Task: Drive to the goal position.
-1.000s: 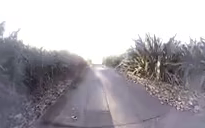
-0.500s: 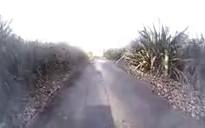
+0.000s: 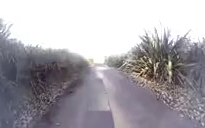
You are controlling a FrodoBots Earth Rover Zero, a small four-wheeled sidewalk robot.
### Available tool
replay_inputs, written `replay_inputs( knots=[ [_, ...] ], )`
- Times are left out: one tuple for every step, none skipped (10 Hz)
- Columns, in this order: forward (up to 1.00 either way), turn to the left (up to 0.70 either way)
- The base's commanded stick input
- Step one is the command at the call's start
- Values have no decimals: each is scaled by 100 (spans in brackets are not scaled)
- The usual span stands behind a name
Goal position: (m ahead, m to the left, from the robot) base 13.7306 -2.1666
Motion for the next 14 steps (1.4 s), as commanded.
replay_inputs(
  knots=[
    [85,0],
    [85,0],
    [85,0],
    [85,0],
    [85,0],
    [85,0],
    [85,0],
    [85,0],
    [85,0],
    [85,0],
    [85,0],
    [85,0],
    [85,0],
    [85,0]
  ],
)
